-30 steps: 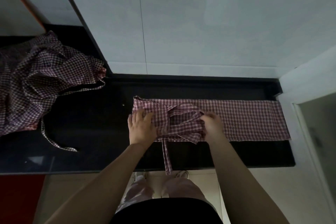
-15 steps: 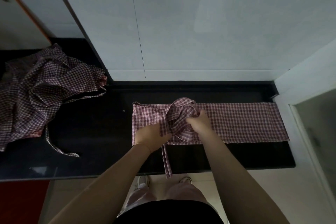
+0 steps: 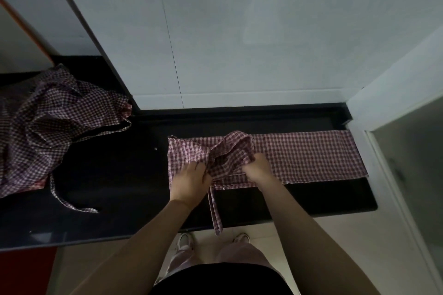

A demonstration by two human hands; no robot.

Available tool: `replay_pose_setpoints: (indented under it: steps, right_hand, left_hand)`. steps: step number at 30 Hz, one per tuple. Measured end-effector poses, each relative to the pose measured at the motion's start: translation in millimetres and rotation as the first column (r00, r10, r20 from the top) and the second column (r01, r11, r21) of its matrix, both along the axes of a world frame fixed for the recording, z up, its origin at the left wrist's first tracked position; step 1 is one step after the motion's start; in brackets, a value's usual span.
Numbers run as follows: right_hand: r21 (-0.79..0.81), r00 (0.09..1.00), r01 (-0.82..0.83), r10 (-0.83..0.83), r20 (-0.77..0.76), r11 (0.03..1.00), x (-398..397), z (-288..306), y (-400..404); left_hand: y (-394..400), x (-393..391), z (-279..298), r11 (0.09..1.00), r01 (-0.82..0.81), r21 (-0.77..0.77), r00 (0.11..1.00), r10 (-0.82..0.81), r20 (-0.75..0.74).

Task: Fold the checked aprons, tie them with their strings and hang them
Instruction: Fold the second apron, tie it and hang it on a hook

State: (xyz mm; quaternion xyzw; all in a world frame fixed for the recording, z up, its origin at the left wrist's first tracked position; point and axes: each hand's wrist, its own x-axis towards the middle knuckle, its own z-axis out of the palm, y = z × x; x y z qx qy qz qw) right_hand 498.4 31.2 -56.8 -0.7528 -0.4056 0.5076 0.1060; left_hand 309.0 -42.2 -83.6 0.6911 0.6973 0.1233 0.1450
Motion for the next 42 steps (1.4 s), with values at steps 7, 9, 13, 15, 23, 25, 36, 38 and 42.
replay_pose_setpoints:
  steps: [7,9,13,15,23,25,36,38,42]
  right_hand:
    - [-0.042,0.991,0.132,-0.133,-0.022,0.990,3.1,-5.6,-1.3]
    - [0.046,0.976,0.011,-0.021,0.217,0.999,-0.2,-5.8,-1.5]
    - [0.419,0.700,-0.551,0.127,0.703,0.722,-13.4,-5.0,-7.6]
    - [0.512,0.670,-0.686,0.173,0.722,0.518,-21.6,-4.5,-5.3]
    - [-0.036,0.140,-0.972,0.694,0.706,0.232,-13.9,-33.4,19.9]
    - [-0.059,0.142,-0.957,0.638,0.757,0.283,0.2,-33.7,26.1]
    - [0.147,0.382,-0.898,0.572,0.726,0.414,-13.8,-12.5,-6.9]
    - [0.265,0.363,-0.930,0.536,0.762,0.253,-28.6,-20.0,-18.5]
    - [0.158,0.334,-0.921,0.512,0.791,0.356,-33.7,-54.6,-24.6]
  left_hand:
    - [-19.4,-2.2,-19.7,0.998,0.045,-0.035,0.995,-0.048,-0.088]
    - [-13.3,-2.5,-19.2,0.999,-0.034,0.028,0.999,0.035,-0.041]
    - [11.1,0.5,-26.5,0.987,-0.121,0.104,0.992,0.118,0.036]
    - [18.8,-0.3,-33.6,0.998,-0.062,0.005,0.998,0.062,0.027]
    - [17.2,-12.6,-66.9,0.980,-0.029,-0.198,0.983,-0.008,-0.184]
    - [18.2,-13.1,-66.5,0.980,-0.034,-0.196,0.984,-0.001,-0.176]
    - [21.5,-11.0,-55.7,0.956,-0.017,-0.292,0.974,-0.050,-0.220]
    - [21.7,-11.0,-53.3,0.949,-0.001,-0.315,0.971,-0.075,-0.227]
    - [21.6,-11.7,-56.4,0.957,-0.001,-0.290,0.980,-0.057,-0.190]
